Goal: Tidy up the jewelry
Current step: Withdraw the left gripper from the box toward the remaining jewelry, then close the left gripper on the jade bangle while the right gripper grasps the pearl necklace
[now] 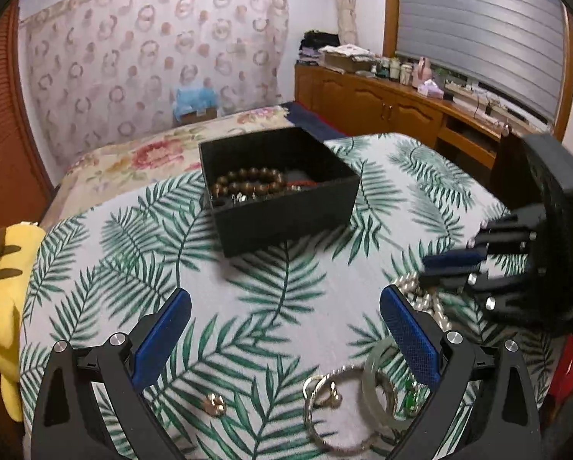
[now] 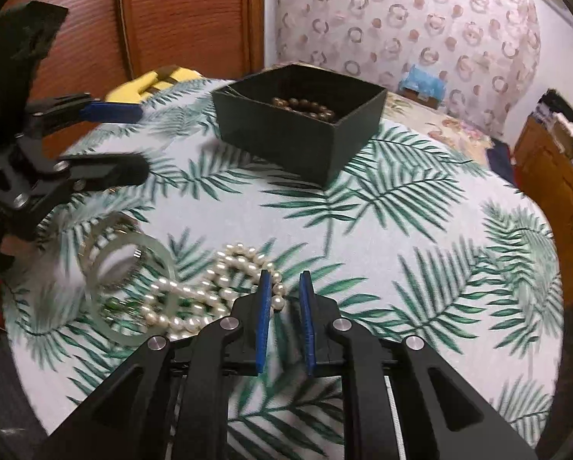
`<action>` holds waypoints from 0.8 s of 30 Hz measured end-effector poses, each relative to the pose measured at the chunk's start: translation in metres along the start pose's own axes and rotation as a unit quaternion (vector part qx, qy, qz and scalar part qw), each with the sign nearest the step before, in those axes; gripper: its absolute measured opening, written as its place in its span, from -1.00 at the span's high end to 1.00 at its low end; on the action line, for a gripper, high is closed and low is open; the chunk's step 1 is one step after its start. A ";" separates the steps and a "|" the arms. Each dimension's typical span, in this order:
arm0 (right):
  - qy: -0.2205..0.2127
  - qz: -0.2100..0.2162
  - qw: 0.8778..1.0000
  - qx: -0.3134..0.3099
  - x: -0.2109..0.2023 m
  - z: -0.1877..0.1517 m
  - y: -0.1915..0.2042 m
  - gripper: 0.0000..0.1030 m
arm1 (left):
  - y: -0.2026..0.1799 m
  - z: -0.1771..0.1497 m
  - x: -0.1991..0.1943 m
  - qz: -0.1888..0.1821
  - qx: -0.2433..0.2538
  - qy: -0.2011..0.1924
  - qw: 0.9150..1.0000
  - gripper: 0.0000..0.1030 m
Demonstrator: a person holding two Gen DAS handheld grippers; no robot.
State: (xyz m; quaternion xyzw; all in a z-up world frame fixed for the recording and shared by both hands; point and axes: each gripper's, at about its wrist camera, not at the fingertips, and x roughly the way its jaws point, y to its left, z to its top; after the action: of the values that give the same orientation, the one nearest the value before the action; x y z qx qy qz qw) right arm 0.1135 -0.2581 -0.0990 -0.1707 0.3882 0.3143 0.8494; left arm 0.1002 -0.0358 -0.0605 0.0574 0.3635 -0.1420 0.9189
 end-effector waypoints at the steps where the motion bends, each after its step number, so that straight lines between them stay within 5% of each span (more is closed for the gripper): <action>1: 0.001 -0.002 1.000 0.003 0.000 -0.001 -0.003 0.68 | -0.001 -0.002 0.001 0.001 -0.001 0.003 1.000 -0.85; 16: 0.012 0.008 1.000 -0.005 0.006 0.003 -0.009 0.68 | -0.014 -0.021 -0.005 -0.016 0.005 0.022 1.000 -0.84; 24: -0.005 0.021 1.000 0.006 0.003 -0.003 -0.012 0.67 | -0.027 -0.023 -0.006 -0.034 0.011 0.023 0.999 -0.22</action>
State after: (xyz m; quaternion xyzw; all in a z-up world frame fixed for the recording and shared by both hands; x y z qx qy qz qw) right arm 0.1220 -0.2672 -0.1026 -0.1564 0.3895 0.3304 0.8453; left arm 0.0730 -0.0550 -0.0731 0.0580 0.3849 -0.1758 0.9042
